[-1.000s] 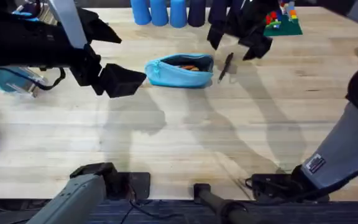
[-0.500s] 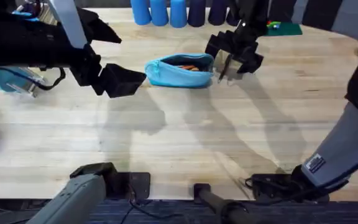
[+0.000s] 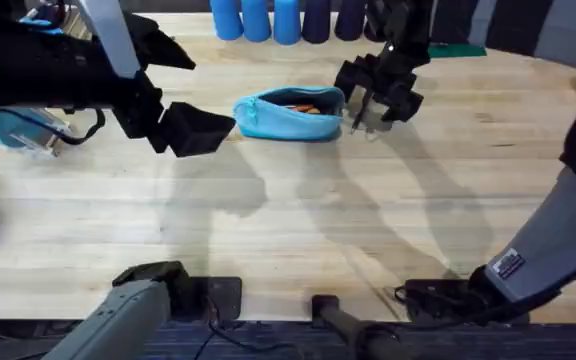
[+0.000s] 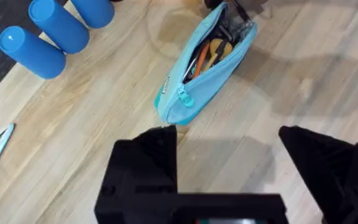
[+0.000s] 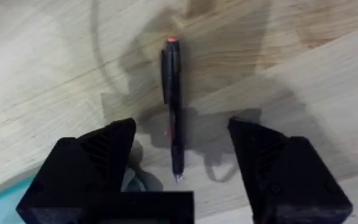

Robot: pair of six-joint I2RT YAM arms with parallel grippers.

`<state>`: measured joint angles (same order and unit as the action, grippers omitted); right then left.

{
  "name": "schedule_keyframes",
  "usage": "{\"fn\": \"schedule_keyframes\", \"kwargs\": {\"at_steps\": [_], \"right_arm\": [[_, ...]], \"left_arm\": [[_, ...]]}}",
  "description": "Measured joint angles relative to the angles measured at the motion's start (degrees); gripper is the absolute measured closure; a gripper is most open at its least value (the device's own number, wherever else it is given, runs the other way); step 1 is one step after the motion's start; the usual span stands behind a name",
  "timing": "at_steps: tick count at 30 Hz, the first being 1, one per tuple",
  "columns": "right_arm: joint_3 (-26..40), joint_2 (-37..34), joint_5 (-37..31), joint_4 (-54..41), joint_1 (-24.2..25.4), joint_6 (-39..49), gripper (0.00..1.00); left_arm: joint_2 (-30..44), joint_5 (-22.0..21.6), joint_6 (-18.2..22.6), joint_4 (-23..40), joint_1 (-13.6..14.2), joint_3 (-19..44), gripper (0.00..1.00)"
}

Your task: Unzip the bag, pick up the pens from the table one at a time and place them inside, then zip the bag closed.

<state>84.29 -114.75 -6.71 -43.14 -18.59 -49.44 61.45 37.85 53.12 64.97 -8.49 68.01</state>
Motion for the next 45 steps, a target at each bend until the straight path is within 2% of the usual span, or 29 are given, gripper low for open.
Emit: {"fn": "schedule_keyframes", "kwargs": {"at_steps": [8,10,14,18,25,37,45], "right_arm": [[1.80,-2.01,-1.03,-3.17,-0.50,-0.08,0.097],[2.11,-2.27,-1.32,-3.61,-0.63,-0.07,0.127],[2.19,-2.37,-1.93,-4.21,-0.43,-0.28,0.295],[2.19,-2.37,-2.24,-4.69,-0.09,-0.32,0.419],[2.19,-2.37,-2.71,-4.41,0.11,-0.81,0.937],[2.16,-2.24,-1.17,-3.80,0.69,-0.57,0.961],[2.19,-1.85,-0.07,-3.49,1.05,5.98,0.966]], "left_arm": [[0.00,0.00,-0.02,0.00,0.00,0.00,0.007],[0.00,0.00,-0.02,0.00,0.00,0.00,0.007],[0.00,0.00,-0.02,0.00,0.00,0.00,0.007],[0.00,0.00,-0.02,0.00,0.00,0.00,0.007],[-0.02,-0.02,-0.02,0.00,0.00,0.00,0.007],[0.00,-0.02,-0.02,0.00,0.00,0.00,0.007],[0.00,-0.01,-0.02,0.02,0.00,0.00,0.007]]}}
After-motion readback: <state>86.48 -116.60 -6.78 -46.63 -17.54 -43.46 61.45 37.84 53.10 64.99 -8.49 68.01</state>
